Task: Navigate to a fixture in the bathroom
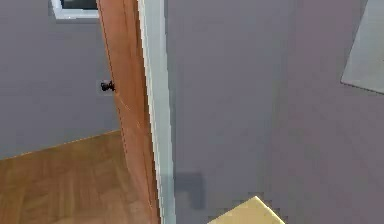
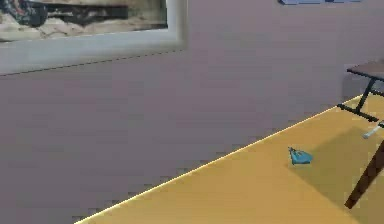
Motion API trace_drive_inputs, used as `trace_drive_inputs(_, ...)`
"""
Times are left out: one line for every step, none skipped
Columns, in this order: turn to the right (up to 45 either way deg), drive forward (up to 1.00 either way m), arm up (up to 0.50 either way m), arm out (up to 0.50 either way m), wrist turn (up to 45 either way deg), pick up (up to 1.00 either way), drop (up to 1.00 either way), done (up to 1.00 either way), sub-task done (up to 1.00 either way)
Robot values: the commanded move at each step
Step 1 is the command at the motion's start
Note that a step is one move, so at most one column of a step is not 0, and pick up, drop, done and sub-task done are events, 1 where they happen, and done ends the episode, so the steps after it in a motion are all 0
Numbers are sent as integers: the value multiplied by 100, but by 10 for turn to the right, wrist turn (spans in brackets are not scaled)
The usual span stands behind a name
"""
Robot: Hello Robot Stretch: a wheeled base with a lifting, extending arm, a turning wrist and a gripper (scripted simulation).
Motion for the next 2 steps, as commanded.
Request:
trace_drive_inputs(450, 0, 0, 0, 0, 0, 0, 0, 0)
trace_drive_inputs(450, 0, 0, 0, 0, 0, 0, 0, 0)
